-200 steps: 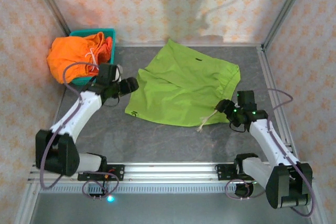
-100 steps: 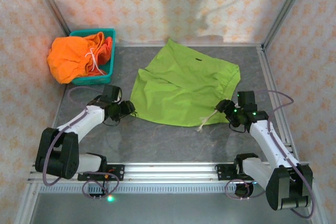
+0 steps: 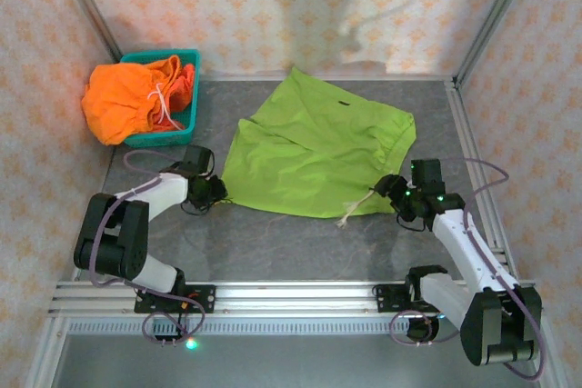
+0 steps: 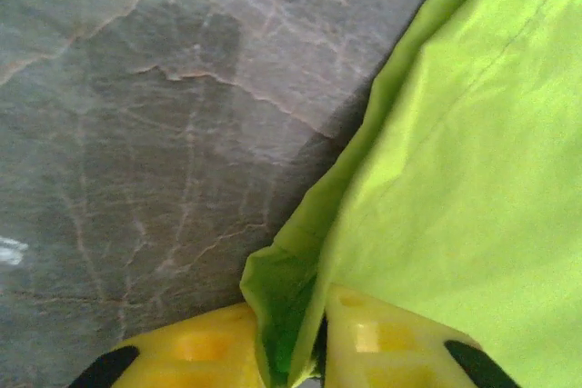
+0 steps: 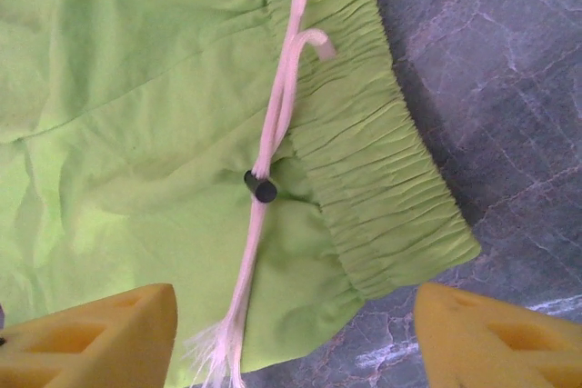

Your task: Fold and stack the shorts

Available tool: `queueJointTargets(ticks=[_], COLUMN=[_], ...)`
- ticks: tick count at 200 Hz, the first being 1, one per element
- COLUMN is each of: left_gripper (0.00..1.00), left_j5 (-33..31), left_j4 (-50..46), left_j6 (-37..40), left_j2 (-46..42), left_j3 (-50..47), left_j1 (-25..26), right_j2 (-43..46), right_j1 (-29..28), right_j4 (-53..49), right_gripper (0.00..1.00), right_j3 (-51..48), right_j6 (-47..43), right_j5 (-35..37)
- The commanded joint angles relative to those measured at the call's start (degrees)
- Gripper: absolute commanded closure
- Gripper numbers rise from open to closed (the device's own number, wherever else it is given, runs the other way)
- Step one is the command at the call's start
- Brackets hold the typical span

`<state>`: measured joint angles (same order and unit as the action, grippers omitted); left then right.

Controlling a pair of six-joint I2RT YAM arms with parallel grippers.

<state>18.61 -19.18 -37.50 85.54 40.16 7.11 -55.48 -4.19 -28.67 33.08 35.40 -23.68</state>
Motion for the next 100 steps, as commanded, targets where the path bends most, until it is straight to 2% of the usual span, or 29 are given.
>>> queueJointTargets(ticks=[1,28,62,100], left_gripper=[0.89,0.90,0.91,0.92], left_j5=[0.52,0.28,0.70,1.09], left_j4=[4.75,3.07,3.25,4.06], left_j6=[0.74,1.45,1.46,1.35], left_j2=[0.15,-2.80,-3.36,-2.93], left_j3=[1.66,2.13,1.41,0.79], left_j1=[0.77,0.71,0.71,0.76], right_j2=[0.29,-0.75,-2.19,-5.20], right_j1=[0.14,0.07,-0.03,-0.12], right_j4=[-0.70,-0.94,-3.06,0.61], right_gripper=[0.34,0.42,0.44,0.47], right_j3=[-1.04,-1.89,-2.65,-3.31], right_j6=[2.10,4.28,5.58,7.45], right_j5=[2.73,2.63,5.22,4.41])
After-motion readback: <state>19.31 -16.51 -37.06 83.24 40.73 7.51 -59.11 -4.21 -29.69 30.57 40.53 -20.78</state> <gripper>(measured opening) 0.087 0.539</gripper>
